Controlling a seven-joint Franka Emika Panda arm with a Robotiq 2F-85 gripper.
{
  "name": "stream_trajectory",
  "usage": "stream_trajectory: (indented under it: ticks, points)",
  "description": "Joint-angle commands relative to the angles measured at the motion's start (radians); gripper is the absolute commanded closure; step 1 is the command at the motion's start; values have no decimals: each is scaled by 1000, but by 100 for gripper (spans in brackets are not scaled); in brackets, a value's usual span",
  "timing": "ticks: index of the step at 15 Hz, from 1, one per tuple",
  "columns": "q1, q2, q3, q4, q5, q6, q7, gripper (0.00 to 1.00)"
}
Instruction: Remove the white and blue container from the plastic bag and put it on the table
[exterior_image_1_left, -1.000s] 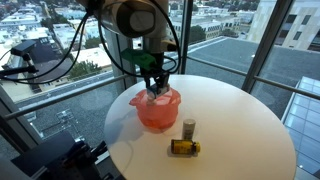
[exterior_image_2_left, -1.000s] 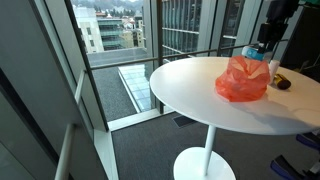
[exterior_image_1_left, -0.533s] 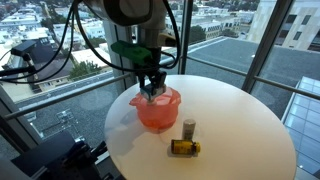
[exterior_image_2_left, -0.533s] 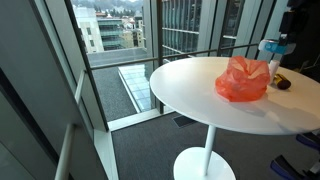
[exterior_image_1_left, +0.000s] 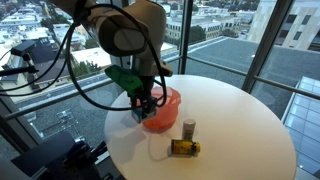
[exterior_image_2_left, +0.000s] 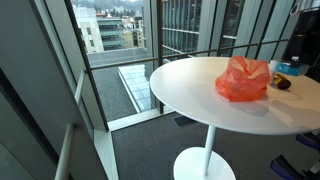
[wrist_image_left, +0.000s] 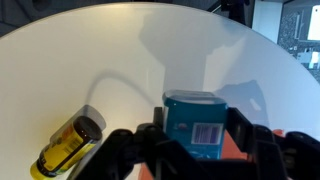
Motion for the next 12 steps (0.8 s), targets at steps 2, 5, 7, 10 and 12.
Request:
stream_trajectory:
  ticks: [2, 5, 7, 10, 12]
  points:
    - [-23, 53, -9, -56, -24, 107, 22, 60]
    - [-37, 111, -17, -67, -19, 184, 32, 60]
    - [-49, 150, -26, -62, -18, 226, 35, 60]
    - [-68, 199, -41, -45, -13, 254, 29, 60]
    - [-76, 223, -47, -38, -17, 260, 33, 60]
